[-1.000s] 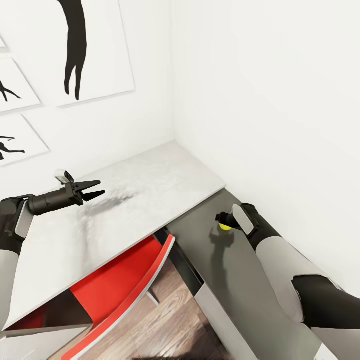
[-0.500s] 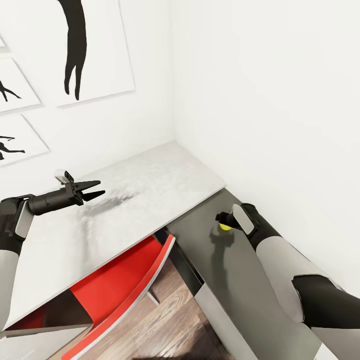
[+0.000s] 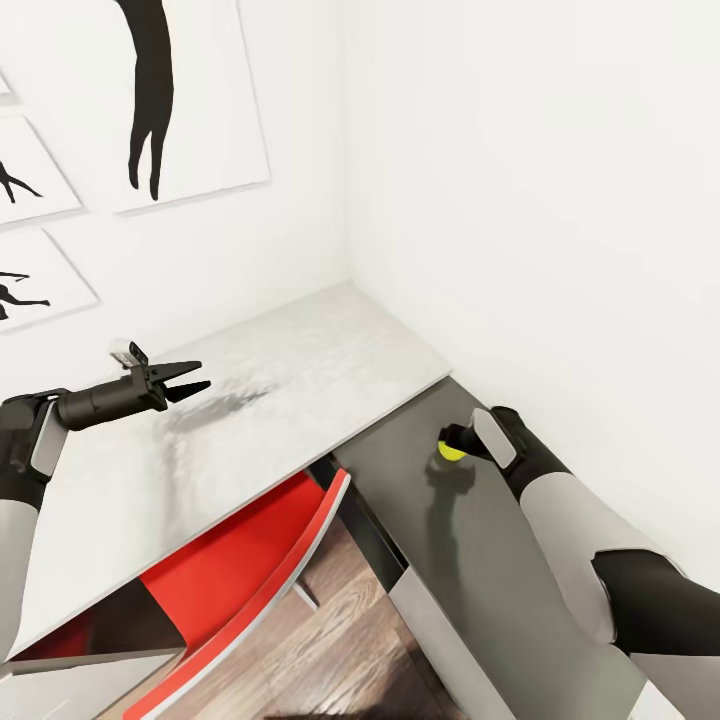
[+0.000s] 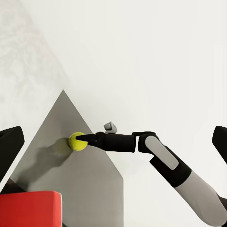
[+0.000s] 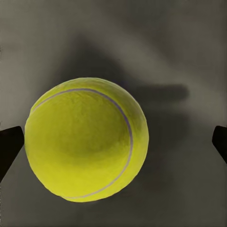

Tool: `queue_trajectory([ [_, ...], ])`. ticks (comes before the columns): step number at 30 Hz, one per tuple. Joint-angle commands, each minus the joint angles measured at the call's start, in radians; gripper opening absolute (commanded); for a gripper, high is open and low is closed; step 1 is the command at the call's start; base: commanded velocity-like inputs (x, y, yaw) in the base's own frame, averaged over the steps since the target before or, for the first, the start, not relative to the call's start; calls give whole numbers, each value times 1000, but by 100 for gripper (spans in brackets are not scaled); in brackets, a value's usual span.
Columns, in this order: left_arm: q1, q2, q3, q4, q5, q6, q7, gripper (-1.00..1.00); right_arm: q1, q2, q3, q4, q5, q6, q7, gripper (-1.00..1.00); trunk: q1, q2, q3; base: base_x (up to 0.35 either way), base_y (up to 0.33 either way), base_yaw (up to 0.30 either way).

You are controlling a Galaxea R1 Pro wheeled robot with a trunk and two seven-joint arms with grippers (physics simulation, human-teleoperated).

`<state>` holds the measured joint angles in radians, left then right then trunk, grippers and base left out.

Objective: Put all the toys in the child's room - the three board games (two on the bed and one on the table), the two jigsaw puzzles on the table, and the tennis ball on the table - inside the toy box on the table in the child's room.

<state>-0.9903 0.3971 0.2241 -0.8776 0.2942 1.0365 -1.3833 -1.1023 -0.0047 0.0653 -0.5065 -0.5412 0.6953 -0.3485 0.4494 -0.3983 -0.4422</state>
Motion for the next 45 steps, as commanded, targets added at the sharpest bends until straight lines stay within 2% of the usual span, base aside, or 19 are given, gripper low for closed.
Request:
queue_trajectory([
  [1, -1, 0, 0, 0, 2, 10, -2, 100, -1, -1, 5, -1, -9, 3, -9, 100, 1, -2, -2, 0, 0, 0],
  [17, -1, 3, 0, 0, 2, 10, -2, 100, 0, 2, 4, -1, -10, 3, -7, 100, 1, -2, -2, 0, 0, 0],
  [20, -1, 2, 11, 0, 2, 10, -2, 100, 0, 4, 4, -1, -10, 3, -7, 100, 1, -2, -2, 0, 0, 0],
  [21, -1, 2, 15, 0, 2, 10, -2, 100, 0, 4, 4, -1, -10, 3, -7, -100, 1, -2, -2, 0, 0, 0],
  [26, -1, 2, 38, 0, 2, 10, -1, 100, -1, 4, 4, -1, -10, 3, -9, -100, 1, -2, -2, 0, 0, 0],
  [45, -1, 1, 40, 0, 2, 10, -2, 100, 0, 2, 4, -1, -10, 3, -9, -100, 1, -2, -2, 0, 0, 0],
])
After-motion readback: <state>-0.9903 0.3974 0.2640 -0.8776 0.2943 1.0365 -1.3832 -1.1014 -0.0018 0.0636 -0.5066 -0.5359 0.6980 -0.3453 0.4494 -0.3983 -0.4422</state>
